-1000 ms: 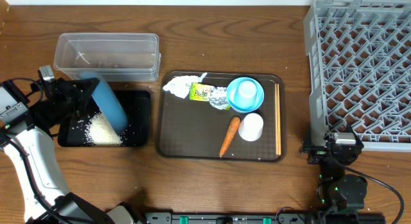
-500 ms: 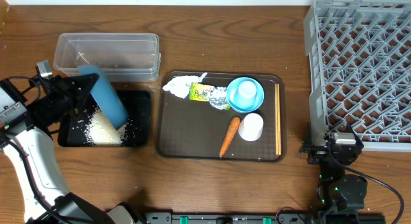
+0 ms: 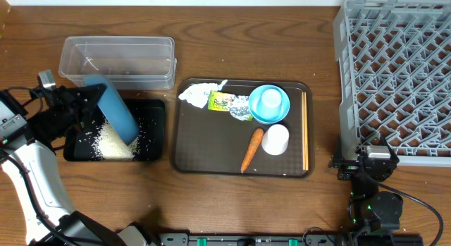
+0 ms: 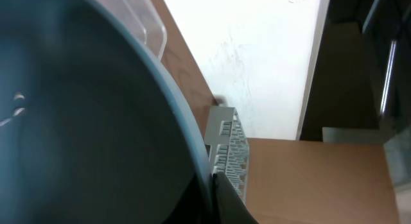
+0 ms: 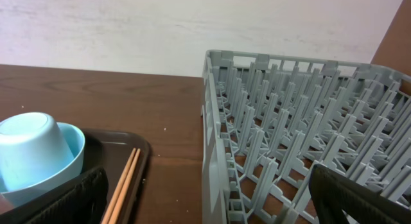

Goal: Sort waste into correct bins and load items into the dishwasher rack
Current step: 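Tilt the plate with the left gripper to dump rice onto black tray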

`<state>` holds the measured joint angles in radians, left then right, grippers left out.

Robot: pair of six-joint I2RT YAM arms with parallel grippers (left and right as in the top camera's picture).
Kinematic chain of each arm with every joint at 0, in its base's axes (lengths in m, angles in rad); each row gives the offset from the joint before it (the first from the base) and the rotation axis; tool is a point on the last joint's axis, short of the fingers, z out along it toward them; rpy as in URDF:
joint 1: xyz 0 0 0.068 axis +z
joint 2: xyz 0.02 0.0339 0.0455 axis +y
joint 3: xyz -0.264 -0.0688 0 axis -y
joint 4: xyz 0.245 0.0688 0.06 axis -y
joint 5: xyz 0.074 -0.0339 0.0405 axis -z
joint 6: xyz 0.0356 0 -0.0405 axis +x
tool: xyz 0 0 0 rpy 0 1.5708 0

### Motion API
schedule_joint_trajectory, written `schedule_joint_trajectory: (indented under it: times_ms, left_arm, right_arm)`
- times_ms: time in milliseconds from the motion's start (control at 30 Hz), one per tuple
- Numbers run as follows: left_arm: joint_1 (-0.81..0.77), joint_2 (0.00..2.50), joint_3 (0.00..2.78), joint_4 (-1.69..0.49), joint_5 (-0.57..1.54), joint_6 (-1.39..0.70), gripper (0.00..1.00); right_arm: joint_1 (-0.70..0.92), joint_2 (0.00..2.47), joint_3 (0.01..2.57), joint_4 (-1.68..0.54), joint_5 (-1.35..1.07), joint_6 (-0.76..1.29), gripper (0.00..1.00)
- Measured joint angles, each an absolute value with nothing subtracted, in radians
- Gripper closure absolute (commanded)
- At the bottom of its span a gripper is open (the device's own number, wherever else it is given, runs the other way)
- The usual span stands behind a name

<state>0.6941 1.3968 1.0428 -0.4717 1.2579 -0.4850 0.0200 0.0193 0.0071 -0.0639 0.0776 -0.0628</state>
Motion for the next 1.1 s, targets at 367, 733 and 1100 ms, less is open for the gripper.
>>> schedule_joint_trajectory:
  times_ms: [367,733,1100]
  left_arm:
    - [0.698,1.397,1.042,-0.446,1.346,-0.448,0.94]
    - [0.701,1.397,1.042,-0.604,1.354,-0.365,0.94]
    - [0.709,1.398,1.039,-0.701,1.276,-0.25,0.94]
  right_arm:
    - [0.02,0.019,0.007,-0.064,0.078,-0.063,0.01]
    - [0.02,0.019,0.007,-0.064,0.078,-0.063,0.01]
    - [0.02,0.019,0.007,-0.064,0.078,-0.063,0.01]
